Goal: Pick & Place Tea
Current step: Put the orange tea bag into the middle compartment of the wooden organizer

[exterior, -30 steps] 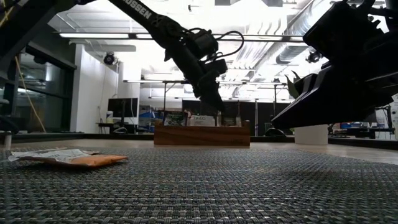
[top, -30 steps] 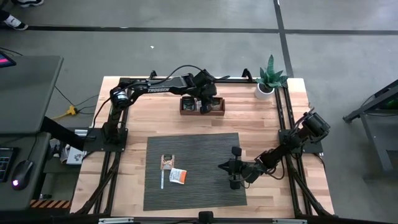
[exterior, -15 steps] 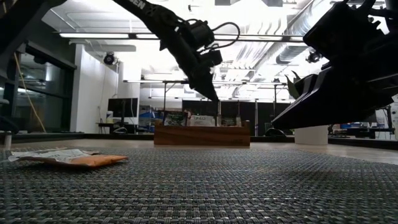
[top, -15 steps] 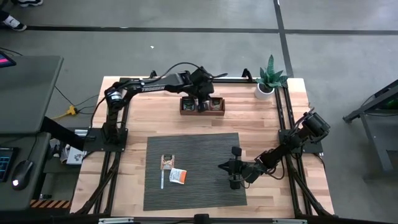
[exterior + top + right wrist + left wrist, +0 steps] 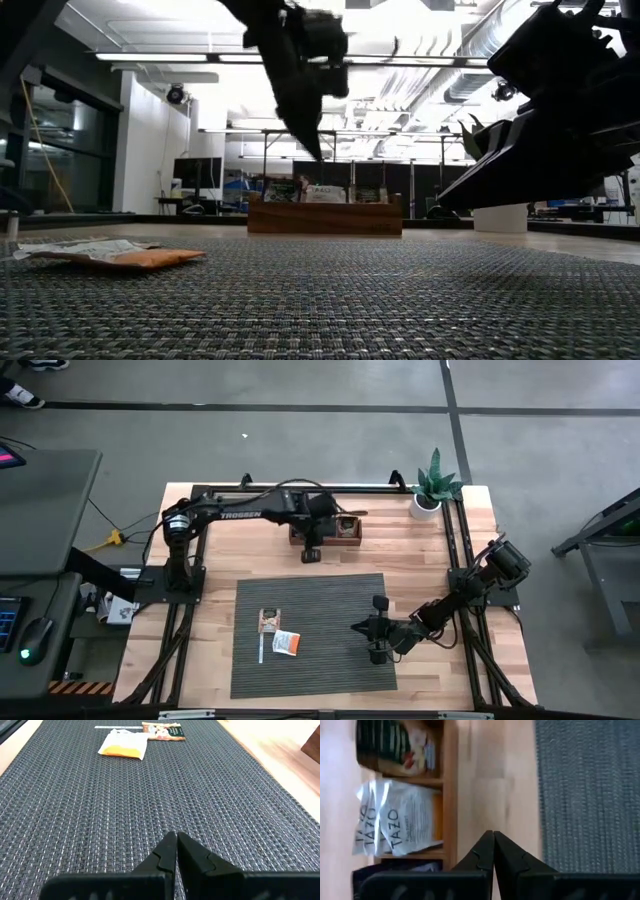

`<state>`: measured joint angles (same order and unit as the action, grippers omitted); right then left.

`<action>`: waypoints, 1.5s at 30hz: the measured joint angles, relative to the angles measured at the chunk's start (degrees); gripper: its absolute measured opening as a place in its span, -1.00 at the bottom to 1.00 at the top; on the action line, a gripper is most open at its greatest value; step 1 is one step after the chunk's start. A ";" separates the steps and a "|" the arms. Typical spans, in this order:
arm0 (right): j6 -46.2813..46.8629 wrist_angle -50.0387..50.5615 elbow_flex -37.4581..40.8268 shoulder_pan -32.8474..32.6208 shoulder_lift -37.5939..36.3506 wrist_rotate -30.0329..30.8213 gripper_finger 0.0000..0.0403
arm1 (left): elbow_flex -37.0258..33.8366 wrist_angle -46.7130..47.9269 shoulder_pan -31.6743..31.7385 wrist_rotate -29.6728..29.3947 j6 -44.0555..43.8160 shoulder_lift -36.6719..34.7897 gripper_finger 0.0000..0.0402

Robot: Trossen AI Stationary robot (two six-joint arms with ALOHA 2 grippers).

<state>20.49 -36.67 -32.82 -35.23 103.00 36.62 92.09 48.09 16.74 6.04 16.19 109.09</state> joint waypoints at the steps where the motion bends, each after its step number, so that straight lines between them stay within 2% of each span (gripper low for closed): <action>1: 0.02 0.03 0.00 -0.02 0.00 -0.08 -0.94 | 0.02 -0.14 -1.01 -0.69 0.02 -0.42 -1.00; 5: 0.11 0.37 -0.02 -0.02 0.00 -0.44 -0.94 | -0.21 1.76 -3.91 -3.59 -0.73 -2.50 -1.00; 14: 0.27 0.42 -0.02 -0.01 0.00 -0.94 -0.94 | -1.11 3.77 -6.84 -4.78 -6.09 -12.02 -1.00; 17: 0.24 0.40 -0.02 0.00 0.00 -1.02 -0.94 | -5.66 2.04 -8.15 -5.38 -8.68 -16.39 -1.00; 20: 0.24 0.31 -0.02 -0.02 0.00 -1.02 -0.94 | -13.36 1.12 -9.35 -5.61 -12.81 -21.15 -1.00; 22: 0.02 -0.14 -0.02 -0.01 0.00 -0.99 -0.94 | -18.30 -5.13 -11.03 -6.37 -16.13 -23.88 -1.00; 25: 0.02 -1.00 -0.02 0.36 0.00 -1.07 -0.94 | -26.27 -7.70 -14.32 -7.65 -22.58 -28.99 -1.00; 27: -0.57 -1.71 -0.04 0.59 0.00 -1.21 -0.94 | -30.63 -13.43 -17.21 -8.61 -28.01 -31.14 -1.00; 32: -6.60 -1.33 -2.69 2.37 0.01 -9.74 -0.98 | -40.56 -19.70 -26.30 -15.31 -43.34 -34.94 -1.00; 36: -8.52 1.57 -7.25 4.81 0.13 -12.24 -0.98 | -45.33 -21.17 -33.61 -22.37 -55.07 -35.25 -1.00; 45: -12.22 15.81 -19.81 7.99 1.39 -18.00 -0.99 | -47.71 -22.18 -51.45 -41.64 -81.58 -35.44 -1.00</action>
<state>8.27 -20.85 -52.63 -27.24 104.39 18.62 44.38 25.91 -34.71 -35.60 -65.39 73.65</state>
